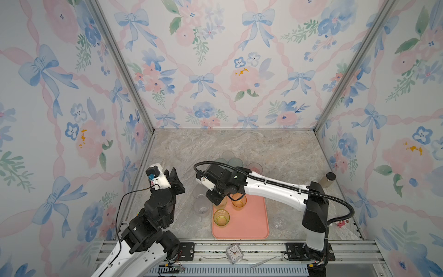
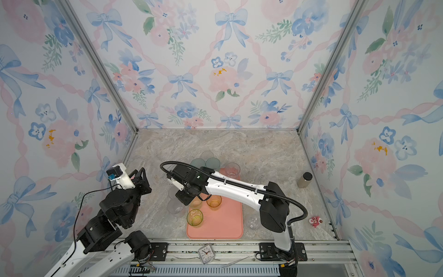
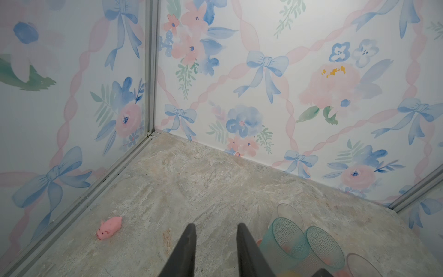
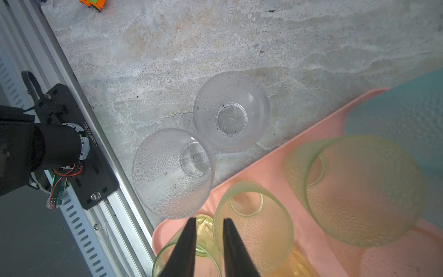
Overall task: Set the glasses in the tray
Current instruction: 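Reach the right gripper across to the frosted cups beside the tray's near end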
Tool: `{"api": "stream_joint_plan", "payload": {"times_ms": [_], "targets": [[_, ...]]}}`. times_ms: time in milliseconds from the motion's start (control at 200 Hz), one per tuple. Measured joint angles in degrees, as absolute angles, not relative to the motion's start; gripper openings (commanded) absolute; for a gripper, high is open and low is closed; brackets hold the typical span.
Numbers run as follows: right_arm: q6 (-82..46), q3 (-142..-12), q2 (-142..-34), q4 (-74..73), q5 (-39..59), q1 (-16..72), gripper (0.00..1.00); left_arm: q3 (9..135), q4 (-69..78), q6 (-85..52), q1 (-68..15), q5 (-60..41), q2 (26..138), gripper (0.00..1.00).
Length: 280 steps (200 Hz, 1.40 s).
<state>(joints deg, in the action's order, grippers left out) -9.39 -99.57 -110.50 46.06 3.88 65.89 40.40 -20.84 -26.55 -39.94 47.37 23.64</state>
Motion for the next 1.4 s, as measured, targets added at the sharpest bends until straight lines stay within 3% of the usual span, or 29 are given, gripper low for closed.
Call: {"api": "stream_joint_plan", "payload": {"times_ms": [1400], "targets": [[-10.0,-107.2,-120.2,49.6,3.9,66.2,0.21,40.3,-20.9,-24.0,-39.9,48.2,20.7,0.33]]}}
